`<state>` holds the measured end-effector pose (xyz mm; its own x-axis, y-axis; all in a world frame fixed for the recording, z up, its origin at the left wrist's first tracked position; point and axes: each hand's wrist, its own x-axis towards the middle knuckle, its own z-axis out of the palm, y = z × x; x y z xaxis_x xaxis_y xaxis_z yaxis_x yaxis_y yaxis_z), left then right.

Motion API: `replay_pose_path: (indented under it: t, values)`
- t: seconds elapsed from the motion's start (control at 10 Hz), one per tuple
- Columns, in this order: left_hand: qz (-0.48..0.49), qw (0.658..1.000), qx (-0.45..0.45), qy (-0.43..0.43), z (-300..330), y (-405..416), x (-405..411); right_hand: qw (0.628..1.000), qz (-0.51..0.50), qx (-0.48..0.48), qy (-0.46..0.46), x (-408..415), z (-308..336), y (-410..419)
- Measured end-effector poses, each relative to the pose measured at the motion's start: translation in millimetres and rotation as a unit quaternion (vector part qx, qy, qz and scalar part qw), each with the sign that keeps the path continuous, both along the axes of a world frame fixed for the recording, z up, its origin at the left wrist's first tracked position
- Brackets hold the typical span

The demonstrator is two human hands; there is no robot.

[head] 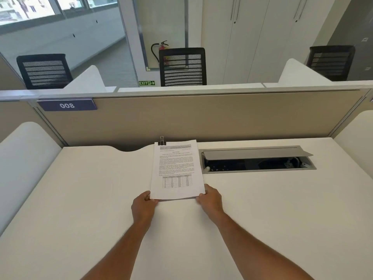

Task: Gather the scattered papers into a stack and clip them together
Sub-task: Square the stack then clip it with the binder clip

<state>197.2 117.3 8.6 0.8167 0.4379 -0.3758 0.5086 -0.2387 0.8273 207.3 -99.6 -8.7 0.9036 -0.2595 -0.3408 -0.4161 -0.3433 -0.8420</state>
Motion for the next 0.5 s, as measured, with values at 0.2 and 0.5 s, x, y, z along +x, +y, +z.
replay_pose_path:
  t: [0.2, 0.5]
  values:
    - [-0.011, 0.999, 0.05, -0.012, -2, 0, 3, 0.991, 0.073, -0.115, -0.009, 6, -10, -12]
    - [-0.005, 0.994, 0.108, 0.017, -2, 2, -1, 0.982, 0.101, -0.161, 0.018, -13, -12, -26]
